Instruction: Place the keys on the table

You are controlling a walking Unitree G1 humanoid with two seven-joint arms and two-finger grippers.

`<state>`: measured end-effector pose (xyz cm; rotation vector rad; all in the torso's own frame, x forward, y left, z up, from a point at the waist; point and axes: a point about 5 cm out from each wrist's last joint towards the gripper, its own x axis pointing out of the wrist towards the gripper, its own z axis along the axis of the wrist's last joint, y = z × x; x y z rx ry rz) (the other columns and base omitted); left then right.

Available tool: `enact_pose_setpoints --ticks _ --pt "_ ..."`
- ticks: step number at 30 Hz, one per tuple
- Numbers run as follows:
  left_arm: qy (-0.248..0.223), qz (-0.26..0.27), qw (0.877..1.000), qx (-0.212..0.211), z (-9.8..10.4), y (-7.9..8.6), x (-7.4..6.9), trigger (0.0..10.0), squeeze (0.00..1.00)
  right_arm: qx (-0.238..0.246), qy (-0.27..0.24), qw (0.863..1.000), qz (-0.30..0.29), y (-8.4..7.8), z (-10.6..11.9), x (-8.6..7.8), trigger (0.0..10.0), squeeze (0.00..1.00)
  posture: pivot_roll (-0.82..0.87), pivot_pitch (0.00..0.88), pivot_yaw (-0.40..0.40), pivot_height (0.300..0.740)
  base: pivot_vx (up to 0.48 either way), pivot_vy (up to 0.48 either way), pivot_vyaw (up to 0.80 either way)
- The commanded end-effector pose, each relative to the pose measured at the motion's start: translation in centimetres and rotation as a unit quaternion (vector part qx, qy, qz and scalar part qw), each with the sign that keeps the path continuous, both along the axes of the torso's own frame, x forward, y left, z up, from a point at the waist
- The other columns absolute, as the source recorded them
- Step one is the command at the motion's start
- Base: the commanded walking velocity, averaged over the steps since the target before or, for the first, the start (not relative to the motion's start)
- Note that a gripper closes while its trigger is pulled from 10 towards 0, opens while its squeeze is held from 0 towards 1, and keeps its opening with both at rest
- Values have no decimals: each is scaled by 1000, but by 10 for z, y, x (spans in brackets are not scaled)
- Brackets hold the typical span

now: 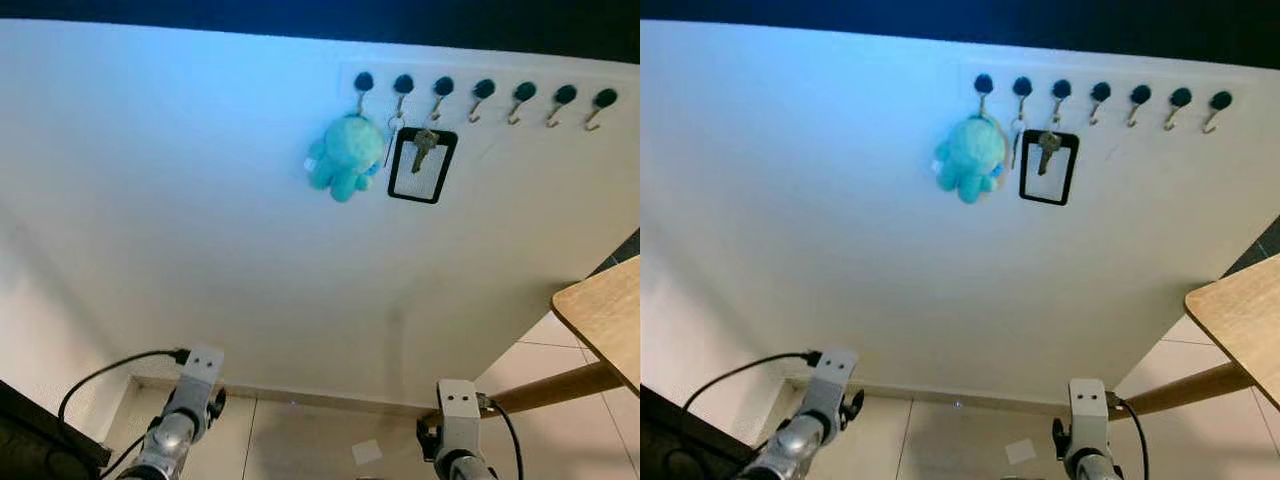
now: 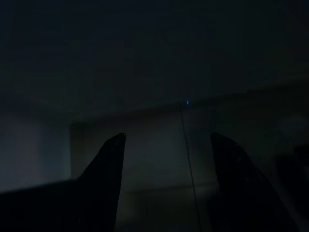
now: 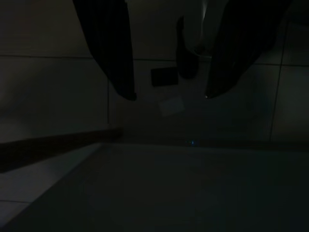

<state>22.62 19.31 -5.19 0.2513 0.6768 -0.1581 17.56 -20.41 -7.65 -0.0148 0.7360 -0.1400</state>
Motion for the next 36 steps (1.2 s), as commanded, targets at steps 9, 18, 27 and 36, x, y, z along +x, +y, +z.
enact_pose_setpoints --ticks 9,18,27,36 --pt "3 2 1000 -16 -2 -6 -3 10000 0 3 1 1000 1 4 -2 -4 10000 0 40 49 -22 740 0 0 0" --pt "15 -6 1000 -19 -5 -11 -6 10000 0 3 -11 1000 -16 0 0 -2 10000 0 -10 41 23 740 0 0 0" --pt "7 -16 1000 -11 -2 -15 1 10000 0 5 -6 1000 -29 -3 -3 -13 10000 0 35 58 5 740 0 0 0" --pt "-54 -28 998 -29 8 -15 6 10000 0 -23 -164 985 -47 -11 33 27 10000 0 41 71 16 740 0 0 0"
